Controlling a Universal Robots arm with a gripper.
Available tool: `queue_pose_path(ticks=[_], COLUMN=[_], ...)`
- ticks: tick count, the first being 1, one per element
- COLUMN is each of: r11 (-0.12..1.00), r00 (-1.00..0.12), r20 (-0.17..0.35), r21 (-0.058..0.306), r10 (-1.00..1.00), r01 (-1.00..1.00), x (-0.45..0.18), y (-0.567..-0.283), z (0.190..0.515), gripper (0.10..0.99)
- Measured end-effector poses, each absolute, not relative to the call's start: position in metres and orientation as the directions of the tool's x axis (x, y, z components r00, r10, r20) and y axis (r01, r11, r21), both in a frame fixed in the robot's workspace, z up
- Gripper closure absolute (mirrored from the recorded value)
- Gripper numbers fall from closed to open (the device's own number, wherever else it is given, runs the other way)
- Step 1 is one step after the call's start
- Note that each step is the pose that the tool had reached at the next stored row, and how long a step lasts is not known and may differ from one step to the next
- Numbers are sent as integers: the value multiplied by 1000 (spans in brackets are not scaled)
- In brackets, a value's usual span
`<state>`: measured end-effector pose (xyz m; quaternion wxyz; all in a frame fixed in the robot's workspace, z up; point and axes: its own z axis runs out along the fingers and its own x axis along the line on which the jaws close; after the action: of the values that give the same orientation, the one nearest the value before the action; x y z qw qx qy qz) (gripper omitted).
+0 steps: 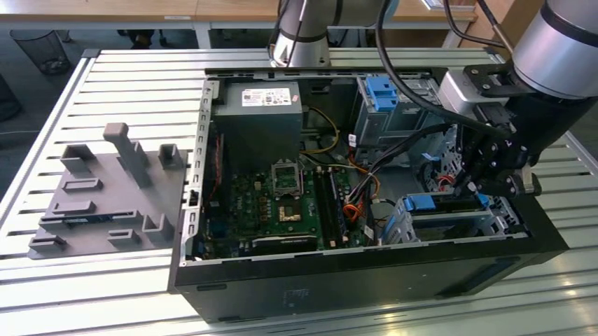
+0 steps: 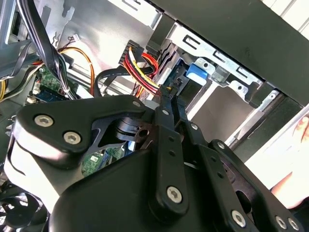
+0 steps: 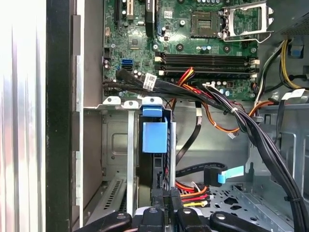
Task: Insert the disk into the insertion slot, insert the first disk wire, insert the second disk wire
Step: 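Insert the first disk wire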
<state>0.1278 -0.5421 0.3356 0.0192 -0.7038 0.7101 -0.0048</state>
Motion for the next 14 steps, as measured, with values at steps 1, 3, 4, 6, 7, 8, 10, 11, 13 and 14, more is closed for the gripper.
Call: queue_pose_path(ticks=[1, 3, 4, 6, 7, 8, 10, 11, 13, 14], r11=[9, 10, 9, 10, 10, 10, 11, 12, 14, 15], r00=[-9, -9, -9, -9, -9, -9, -10, -12, -13, -14], r20=[-21, -21, -21, -21, -20, -20, -21, -21, -21, -20], r21=[-34, -34, -34, -34, -34, -34, -34, -34, -34, -34], r10=[-1000, -1000, -1000, -1000, -1000, -1000, -1000, -1000, -1000, -1000], r01=[-999, -999, -999, -999, -999, -999, -999, -999, -999, -999], x=[128, 128, 128, 128, 128, 128, 128, 129, 129, 129], y=[-542, -543, -544, -544, -545, -545, -545, -545, -545, -545], z=[335, 335, 335, 335, 335, 335, 335, 335, 335, 335], gripper=[918, 918, 918, 918, 918, 918, 918, 918, 918, 918])
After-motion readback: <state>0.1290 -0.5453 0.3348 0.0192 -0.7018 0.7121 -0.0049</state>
